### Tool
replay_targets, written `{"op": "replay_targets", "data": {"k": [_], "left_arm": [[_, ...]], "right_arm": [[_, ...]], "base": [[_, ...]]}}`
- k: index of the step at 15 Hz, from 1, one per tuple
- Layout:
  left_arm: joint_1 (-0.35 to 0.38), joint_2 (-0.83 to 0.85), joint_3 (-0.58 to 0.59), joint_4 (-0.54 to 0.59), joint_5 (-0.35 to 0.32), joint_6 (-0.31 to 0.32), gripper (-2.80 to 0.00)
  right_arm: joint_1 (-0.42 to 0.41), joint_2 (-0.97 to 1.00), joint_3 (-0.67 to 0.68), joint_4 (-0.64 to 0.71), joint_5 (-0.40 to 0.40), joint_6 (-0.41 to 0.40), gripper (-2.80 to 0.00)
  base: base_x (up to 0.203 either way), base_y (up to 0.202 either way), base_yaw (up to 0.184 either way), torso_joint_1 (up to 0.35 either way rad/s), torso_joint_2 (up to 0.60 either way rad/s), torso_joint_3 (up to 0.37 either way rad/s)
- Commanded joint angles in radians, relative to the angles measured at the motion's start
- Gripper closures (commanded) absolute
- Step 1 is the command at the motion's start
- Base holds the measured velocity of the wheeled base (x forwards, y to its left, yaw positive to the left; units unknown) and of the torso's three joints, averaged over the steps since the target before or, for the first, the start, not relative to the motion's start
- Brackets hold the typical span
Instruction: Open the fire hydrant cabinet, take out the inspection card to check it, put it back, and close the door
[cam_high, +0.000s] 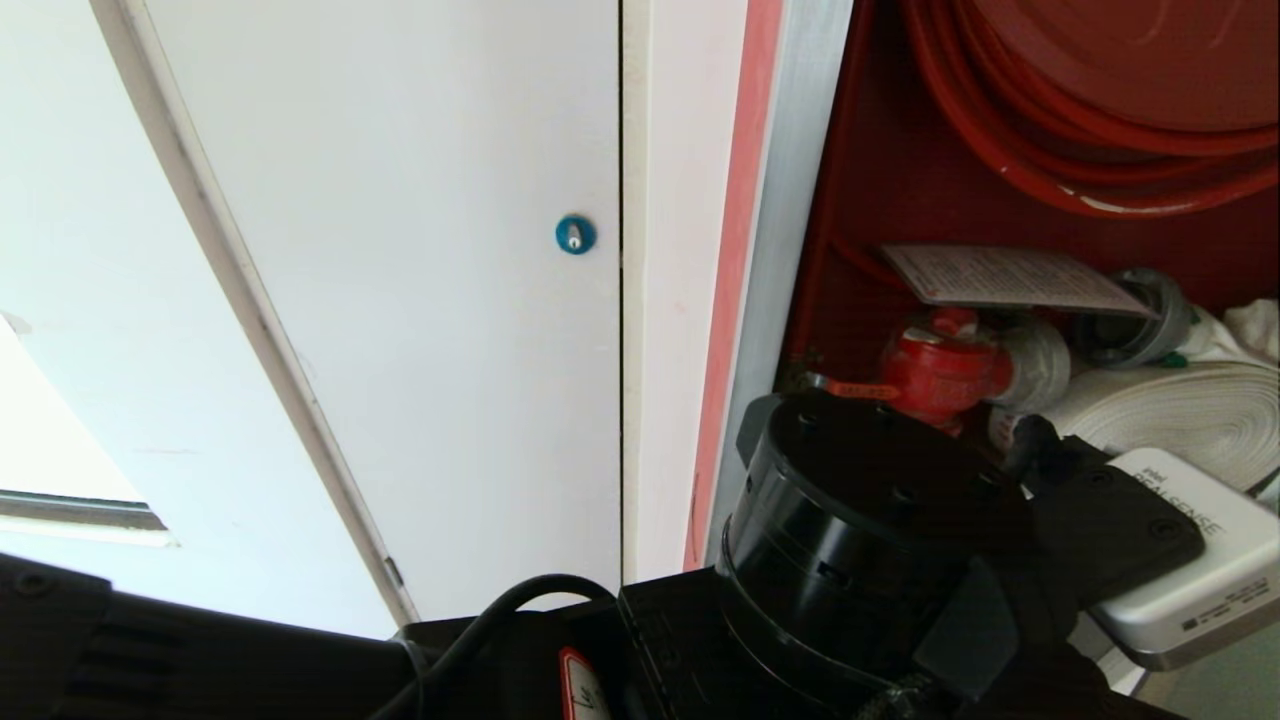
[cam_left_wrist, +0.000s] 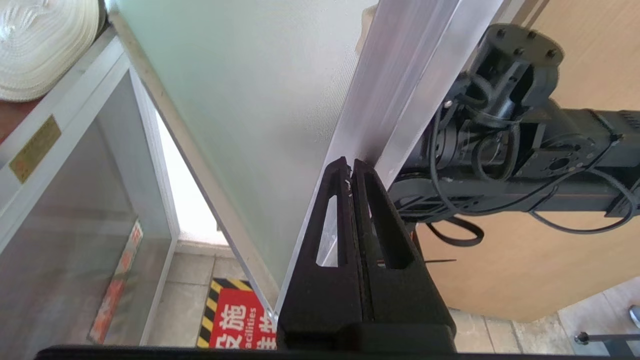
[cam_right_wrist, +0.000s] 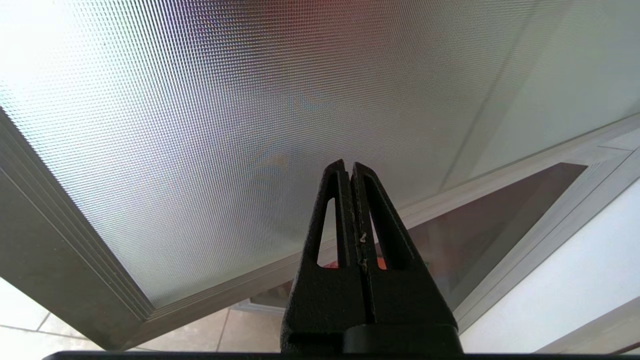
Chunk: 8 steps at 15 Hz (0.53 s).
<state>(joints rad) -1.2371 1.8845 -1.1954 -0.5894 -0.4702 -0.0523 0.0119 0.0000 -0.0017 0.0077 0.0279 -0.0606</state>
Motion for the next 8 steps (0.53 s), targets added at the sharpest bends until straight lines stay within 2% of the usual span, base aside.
{"op": "replay_targets", "data": {"k": [1,4,8], "left_arm": [[0.002,-0.009,0.007,-0.001,0.001,-0.001,0.00],[0.030,-0.011,0.008,-0.004,0.009,-0.001,0.00],[0.129,-0.017,0.021,-0.009,0.028,-0.001,0.00]], "right_arm": [[0.000,0.002,0.000,0.000,0.000,-0.001,0.00],[0.000,0.001,0.000,-0.001,0.001,-0.001,0.00],[0.000,0.002,0.000,-0.002,0.001,-0.002,0.00]], "base": [[0.000,0.000,0.000,0.000,0.00,0.000],[0.000,0.000,0.000,0.000,0.00,0.000],[0.000,0.000,0.000,0.000,0.00,0.000]]}}
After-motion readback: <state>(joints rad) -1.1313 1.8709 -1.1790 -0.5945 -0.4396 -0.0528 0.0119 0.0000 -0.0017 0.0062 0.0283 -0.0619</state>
